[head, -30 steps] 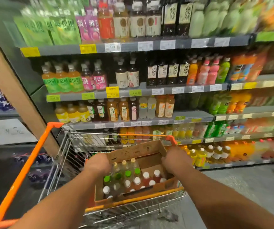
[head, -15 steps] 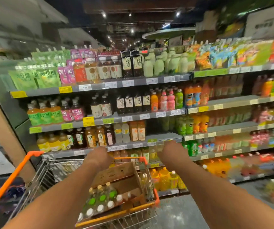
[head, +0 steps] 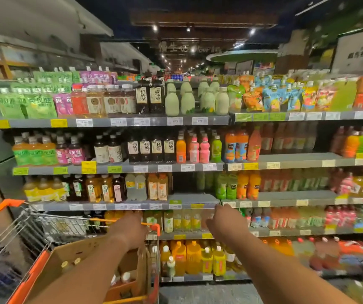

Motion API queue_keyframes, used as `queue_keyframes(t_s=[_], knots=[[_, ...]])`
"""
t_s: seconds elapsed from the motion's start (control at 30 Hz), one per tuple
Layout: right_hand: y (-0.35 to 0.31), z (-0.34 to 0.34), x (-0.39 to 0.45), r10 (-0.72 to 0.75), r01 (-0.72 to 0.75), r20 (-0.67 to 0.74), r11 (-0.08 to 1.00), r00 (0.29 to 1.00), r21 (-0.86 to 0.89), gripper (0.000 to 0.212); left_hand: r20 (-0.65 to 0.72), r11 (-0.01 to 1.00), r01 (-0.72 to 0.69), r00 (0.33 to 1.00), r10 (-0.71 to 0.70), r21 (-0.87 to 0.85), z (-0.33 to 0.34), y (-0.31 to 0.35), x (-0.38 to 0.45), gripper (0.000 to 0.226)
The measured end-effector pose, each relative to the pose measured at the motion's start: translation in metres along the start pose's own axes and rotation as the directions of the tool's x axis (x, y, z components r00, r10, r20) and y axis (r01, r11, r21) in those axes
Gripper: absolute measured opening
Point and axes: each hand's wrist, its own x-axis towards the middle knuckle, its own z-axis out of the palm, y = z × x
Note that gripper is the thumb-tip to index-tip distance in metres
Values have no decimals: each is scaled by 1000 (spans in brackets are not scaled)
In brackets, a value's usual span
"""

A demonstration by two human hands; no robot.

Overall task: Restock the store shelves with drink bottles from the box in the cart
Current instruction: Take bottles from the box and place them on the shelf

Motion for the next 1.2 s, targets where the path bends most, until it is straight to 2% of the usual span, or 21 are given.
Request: queue_keyframes(t_s=[0.2, 0.33, 0.47, 0.57, 0.63, 0.7, 0.77, 0.87, 0.97, 1.03, 1.07, 1.17, 1.2], knots=[[41, 9, 40, -9, 10, 26, 1000, 1000, -29, 20, -5, 988, 9, 1000, -8, 154, 22, 55, 56, 38], [52, 14, 85, -21, 21, 53, 1000, 998, -2, 18, -22, 993, 23, 1000, -21, 118, 31, 75, 93, 38], [37, 36, 130, -157, 160, 116, 987, 981, -21, 14, -34, 985, 104, 994, -101, 136, 33, 65, 110, 33], [16, 54, 163, -282, 290, 165, 957, 945, -23, 13, -63, 965, 225, 974, -219, 131, 30, 46, 105, 33], [-4, 69, 178, -375, 384, 219, 924, 901, 4, 17, -99, 926, 368, 928, -360, 86, 29, 29, 91, 28], [-23, 82, 186, -500, 510, 266, 859, 824, 35, 21, -126, 841, 541, 835, -535, 15, 34, 11, 69, 23], [-43, 92, 188, -605, 614, 296, 786, 739, 75, 24, -128, 753, 657, 744, -656, -38, 46, 0, 44, 30], [-73, 104, 184, -727, 740, 331, 663, 602, 109, 22, -127, 672, 740, 664, -737, -37, 68, -6, 8, 42], [-102, 119, 171, -790, 811, 385, 565, 478, 152, 32, -105, 577, 812, 569, -816, -87, 82, -16, -19, 34], [-119, 133, 160, -814, 861, 429, 488, 391, 140, 31, -116, 520, 847, 509, -853, -112, 85, -24, -27, 31], [-126, 140, 156, -822, 879, 435, 460, 368, 125, 27, -128, 507, 854, 493, -861, -120, 88, -29, -28, 34], [-142, 158, 154, -799, 827, 444, 528, 406, 193, 30, -134, 496, 863, 483, -866, -96, 94, -45, -17, 34], [-148, 164, 154, -804, 831, 447, 518, 392, 203, 32, -122, 499, 861, 487, -865, -97, 96, -51, -11, 32]])
